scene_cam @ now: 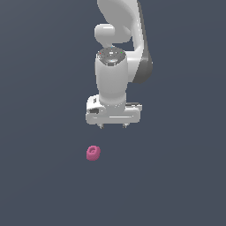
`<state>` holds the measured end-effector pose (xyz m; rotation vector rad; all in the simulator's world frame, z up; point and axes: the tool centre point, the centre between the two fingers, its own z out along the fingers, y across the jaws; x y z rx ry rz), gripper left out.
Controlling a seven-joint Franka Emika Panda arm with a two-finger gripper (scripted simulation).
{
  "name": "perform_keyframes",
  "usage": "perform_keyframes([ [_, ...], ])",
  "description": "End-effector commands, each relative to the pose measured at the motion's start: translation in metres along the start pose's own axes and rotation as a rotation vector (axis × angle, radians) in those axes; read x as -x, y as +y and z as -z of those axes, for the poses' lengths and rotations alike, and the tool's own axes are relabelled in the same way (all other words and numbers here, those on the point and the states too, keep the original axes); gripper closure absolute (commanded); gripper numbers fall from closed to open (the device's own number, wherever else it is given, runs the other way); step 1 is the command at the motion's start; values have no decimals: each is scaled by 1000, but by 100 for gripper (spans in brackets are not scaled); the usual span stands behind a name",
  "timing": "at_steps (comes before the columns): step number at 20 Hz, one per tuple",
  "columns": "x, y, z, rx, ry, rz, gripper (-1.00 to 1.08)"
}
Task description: Pick up the object and move it to a goal position.
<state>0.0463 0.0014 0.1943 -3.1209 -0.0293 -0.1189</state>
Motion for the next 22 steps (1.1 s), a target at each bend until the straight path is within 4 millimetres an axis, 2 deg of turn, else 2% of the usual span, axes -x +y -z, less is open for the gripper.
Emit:
perform_keyframes([
  [1,-8,11,-9,3,-9,-4,-92],
  [8,-34,52,-44,11,-40,-17,-92],
  [13,-44,76,-66,15,-58,-24,-92],
  [22,-51,99,-87,19,-75,-30,-92],
])
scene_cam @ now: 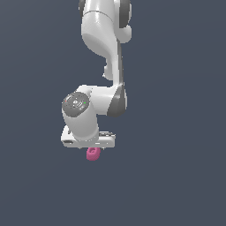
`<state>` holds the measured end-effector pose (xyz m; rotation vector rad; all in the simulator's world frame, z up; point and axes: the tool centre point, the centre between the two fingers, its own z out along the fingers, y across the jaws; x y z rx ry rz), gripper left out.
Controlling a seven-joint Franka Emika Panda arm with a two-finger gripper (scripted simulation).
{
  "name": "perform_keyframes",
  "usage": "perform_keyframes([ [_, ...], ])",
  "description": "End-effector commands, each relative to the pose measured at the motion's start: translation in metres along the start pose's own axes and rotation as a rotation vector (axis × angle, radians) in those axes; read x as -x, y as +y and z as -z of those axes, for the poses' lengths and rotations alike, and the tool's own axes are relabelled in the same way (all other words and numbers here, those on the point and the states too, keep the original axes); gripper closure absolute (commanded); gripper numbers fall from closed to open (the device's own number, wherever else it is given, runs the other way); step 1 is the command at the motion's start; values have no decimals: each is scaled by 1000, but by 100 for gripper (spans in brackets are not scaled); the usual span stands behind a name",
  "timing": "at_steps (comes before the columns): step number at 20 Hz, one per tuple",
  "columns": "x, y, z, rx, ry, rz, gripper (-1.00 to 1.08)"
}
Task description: Pick up the object and move it to a goal position.
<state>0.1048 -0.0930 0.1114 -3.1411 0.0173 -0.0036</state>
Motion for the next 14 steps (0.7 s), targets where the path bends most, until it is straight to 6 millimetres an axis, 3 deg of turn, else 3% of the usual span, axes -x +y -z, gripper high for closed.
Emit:
perform_keyframes([
  [1,-2,3,-3,0,-2,0,-92],
  [7,-1,3,-7,0,-2,-1,-92],
  [14,0,3,-42,0,-2,0,-92],
])
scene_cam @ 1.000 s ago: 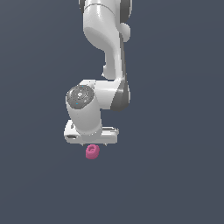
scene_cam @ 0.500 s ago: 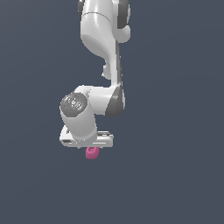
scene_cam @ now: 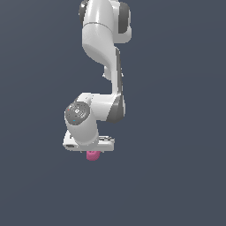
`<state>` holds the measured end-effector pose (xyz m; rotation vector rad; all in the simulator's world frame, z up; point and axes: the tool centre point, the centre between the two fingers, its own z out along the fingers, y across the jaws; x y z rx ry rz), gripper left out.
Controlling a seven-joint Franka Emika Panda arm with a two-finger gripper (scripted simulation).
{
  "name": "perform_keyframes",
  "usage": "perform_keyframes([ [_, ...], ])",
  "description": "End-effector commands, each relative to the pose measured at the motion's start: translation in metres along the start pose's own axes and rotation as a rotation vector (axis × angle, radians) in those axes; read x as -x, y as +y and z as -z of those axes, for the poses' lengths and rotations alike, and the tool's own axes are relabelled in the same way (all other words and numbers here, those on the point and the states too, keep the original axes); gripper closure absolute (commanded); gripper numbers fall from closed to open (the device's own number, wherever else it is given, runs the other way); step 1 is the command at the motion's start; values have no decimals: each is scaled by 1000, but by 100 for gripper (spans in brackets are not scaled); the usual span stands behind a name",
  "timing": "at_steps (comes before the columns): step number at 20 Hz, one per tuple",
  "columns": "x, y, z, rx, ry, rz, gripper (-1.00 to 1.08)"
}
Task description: Pick up the object and move it to a goal position.
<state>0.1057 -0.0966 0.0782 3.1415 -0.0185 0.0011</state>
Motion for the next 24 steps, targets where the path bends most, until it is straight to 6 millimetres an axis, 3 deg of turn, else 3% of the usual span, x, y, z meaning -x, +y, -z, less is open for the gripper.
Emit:
perform_keyframes([
  [1,1,0,-14,0,-1,1,-92],
  [9,-1,0,-20,0,-1,1,-92],
  [10,-1,0,-20,0,-1,1,108],
  [24,0,-3,-16,0,-1,1,108],
])
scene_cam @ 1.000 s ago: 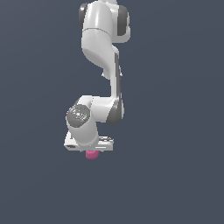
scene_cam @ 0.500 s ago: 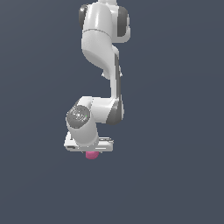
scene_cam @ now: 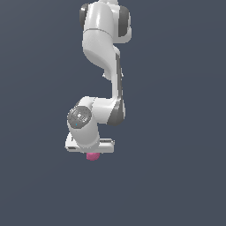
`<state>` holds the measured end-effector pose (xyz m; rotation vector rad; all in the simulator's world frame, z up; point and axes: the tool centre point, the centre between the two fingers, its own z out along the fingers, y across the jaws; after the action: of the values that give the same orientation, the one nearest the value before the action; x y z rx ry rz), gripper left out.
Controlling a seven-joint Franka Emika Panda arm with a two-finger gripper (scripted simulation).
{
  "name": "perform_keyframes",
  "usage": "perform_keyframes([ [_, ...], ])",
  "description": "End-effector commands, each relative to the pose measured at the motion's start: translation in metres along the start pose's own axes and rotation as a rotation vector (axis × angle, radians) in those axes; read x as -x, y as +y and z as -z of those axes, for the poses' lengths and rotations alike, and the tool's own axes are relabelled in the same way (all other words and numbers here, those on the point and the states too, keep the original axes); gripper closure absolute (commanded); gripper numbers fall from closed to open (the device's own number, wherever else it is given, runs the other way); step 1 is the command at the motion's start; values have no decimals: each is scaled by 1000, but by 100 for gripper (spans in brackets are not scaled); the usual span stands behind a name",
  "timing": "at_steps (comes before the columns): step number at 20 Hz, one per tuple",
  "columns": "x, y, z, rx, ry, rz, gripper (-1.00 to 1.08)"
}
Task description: Pick up the object and move it to a goal position.
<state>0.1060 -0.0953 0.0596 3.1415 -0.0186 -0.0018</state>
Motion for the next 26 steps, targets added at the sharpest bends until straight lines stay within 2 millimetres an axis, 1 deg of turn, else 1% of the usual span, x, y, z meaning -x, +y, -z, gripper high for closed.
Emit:
perform_keyframes([
  [1,0,-4,5,0,1,1,108],
  [4,1,-12,16,0,1,1,108],
  [7,2,-24,33,0,1,1,108],
  [16,7,-77,108,0,1,1,108],
  [19,7,-92,129,1,1,1,108],
  [22,7,-103,144,1,1,1,108],
  [26,7,-109,153,1,1,1,108],
])
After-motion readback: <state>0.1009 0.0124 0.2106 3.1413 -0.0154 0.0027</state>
